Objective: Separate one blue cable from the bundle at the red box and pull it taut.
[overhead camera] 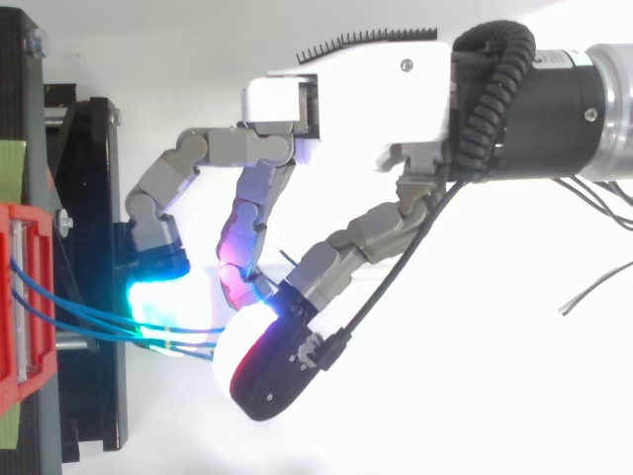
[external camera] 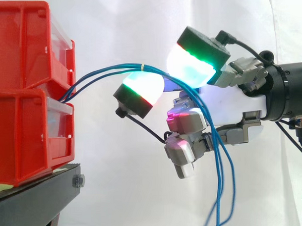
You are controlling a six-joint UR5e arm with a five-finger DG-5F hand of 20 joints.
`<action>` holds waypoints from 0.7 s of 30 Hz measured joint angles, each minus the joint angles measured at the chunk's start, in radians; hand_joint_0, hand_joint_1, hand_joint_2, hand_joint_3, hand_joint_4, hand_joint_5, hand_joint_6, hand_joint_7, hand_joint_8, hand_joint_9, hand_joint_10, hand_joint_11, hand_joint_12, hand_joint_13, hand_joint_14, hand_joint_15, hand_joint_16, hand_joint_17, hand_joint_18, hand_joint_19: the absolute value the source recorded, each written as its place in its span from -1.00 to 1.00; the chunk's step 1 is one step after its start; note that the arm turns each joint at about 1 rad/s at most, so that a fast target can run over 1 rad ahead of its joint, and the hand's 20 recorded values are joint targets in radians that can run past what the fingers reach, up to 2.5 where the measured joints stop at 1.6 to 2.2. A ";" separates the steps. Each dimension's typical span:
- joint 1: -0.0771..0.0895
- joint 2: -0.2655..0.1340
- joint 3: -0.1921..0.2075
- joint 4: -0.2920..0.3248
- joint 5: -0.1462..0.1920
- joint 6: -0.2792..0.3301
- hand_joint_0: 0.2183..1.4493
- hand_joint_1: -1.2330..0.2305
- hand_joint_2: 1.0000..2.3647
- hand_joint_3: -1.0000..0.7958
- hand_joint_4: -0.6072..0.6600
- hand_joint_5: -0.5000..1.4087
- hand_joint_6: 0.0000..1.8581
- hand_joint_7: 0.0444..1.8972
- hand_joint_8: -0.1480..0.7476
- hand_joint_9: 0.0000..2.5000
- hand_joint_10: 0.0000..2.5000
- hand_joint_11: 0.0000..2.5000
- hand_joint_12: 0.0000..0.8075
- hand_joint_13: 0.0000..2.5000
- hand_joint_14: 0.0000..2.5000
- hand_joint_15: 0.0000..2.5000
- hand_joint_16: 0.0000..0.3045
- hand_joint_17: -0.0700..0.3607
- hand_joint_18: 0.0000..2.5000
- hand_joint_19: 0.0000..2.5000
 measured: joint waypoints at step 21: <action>0.000 0.000 0.000 0.000 0.000 0.000 -0.51 -0.22 -1.00 -0.44 -0.13 -0.54 -0.14 -0.02 -0.14 -0.02 -0.98 -0.26 -0.27 -0.18 -0.98 -0.43 -0.75 -0.28 -0.37 -0.44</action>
